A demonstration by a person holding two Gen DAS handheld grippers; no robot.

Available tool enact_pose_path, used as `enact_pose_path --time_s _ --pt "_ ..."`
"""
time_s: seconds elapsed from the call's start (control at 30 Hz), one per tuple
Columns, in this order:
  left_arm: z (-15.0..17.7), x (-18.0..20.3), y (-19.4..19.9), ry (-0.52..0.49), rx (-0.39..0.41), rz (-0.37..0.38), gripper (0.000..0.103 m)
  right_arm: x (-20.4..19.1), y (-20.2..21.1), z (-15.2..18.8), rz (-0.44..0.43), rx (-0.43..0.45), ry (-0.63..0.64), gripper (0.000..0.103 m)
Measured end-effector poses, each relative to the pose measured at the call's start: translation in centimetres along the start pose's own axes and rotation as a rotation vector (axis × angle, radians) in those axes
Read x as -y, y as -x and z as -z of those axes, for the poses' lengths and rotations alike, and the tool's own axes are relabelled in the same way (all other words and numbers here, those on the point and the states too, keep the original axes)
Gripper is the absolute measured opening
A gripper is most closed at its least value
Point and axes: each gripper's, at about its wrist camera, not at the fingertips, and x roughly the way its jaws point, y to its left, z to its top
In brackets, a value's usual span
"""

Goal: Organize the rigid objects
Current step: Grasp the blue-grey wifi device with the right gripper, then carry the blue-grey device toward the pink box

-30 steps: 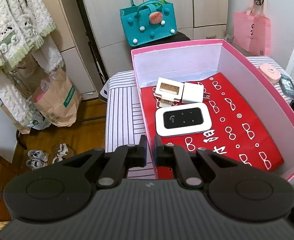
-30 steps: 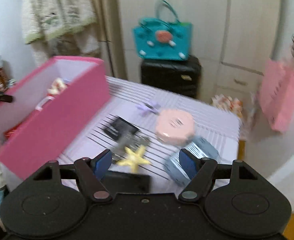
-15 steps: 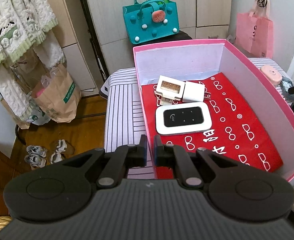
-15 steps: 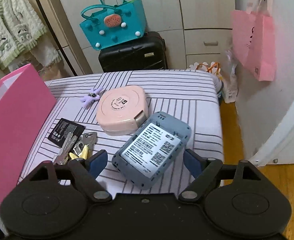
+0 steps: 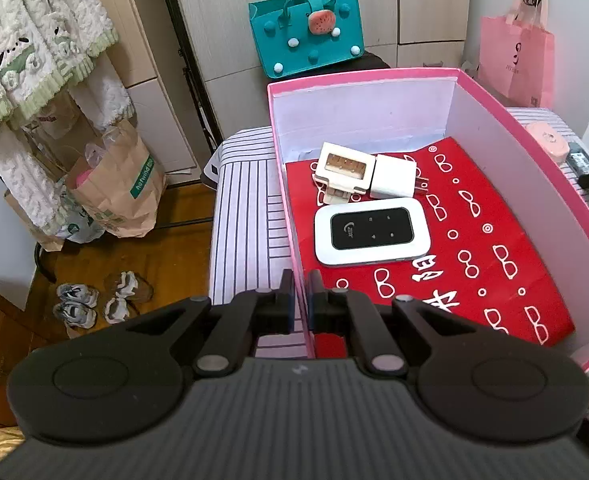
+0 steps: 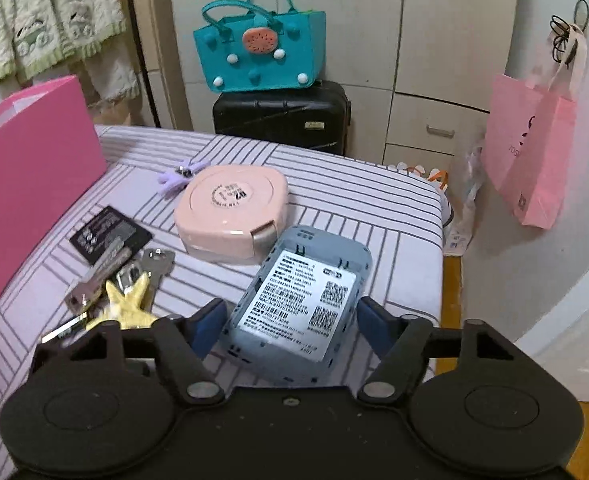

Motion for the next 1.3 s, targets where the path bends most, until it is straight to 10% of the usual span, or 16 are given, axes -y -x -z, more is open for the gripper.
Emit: enact_pose_path --time_s 0.73,1.3 --pt "-0.4 0.1 -0.6 -0.016 -0.021 -0.011 0.005 -0.6 2.1 -1.1 0.048 0.042 -0.100 0.066" --pt "-0.9 -1.0 -0.8 0.041 -0.047 0.044 0.006 -14.3 10.7 -8.4 -0.420 0.206 0.141 0.066"
